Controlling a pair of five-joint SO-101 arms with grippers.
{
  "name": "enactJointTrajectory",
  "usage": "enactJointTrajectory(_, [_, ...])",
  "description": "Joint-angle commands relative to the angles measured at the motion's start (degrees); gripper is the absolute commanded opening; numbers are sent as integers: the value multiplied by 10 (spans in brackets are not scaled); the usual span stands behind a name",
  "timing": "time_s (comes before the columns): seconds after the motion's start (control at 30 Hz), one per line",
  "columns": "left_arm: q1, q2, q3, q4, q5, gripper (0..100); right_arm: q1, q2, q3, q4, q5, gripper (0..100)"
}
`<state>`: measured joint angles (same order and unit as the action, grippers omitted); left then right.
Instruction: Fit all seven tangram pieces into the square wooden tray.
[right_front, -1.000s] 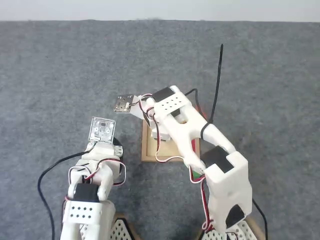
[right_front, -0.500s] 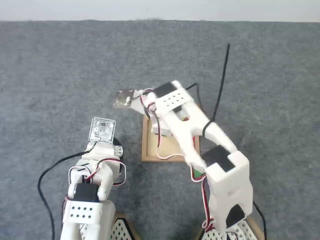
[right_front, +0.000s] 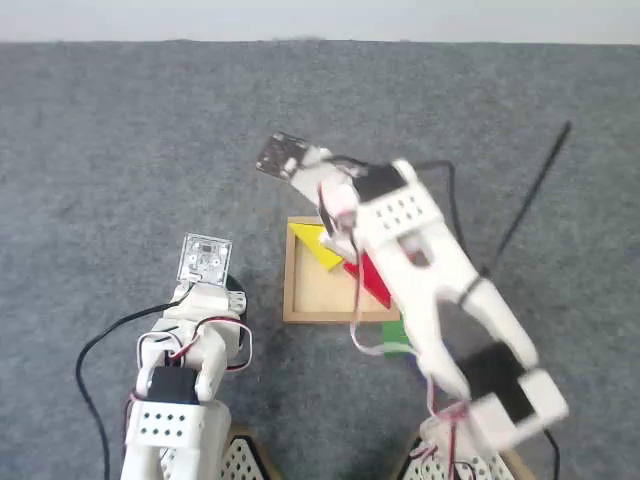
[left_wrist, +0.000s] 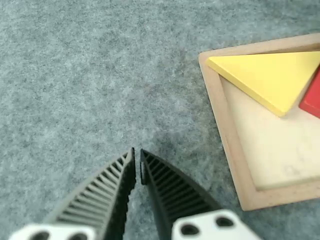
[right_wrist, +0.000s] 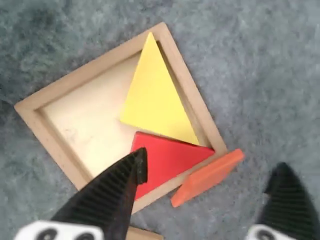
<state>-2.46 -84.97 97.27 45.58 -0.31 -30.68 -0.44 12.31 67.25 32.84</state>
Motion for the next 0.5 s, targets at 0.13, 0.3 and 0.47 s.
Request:
enactJointTrajectory(0.13, [-3, -7, -5, 1, 4, 15, -2, -100, 257, -318, -178, 180])
enactJointTrajectory(0.3, [-3, -7, -5, 1, 4, 15, -20, -70, 205, -296, -178, 85])
enactJointTrajectory(0.47, [-3, -7, -5, 1, 4, 15, -75, -20, 198, -300, -179, 134])
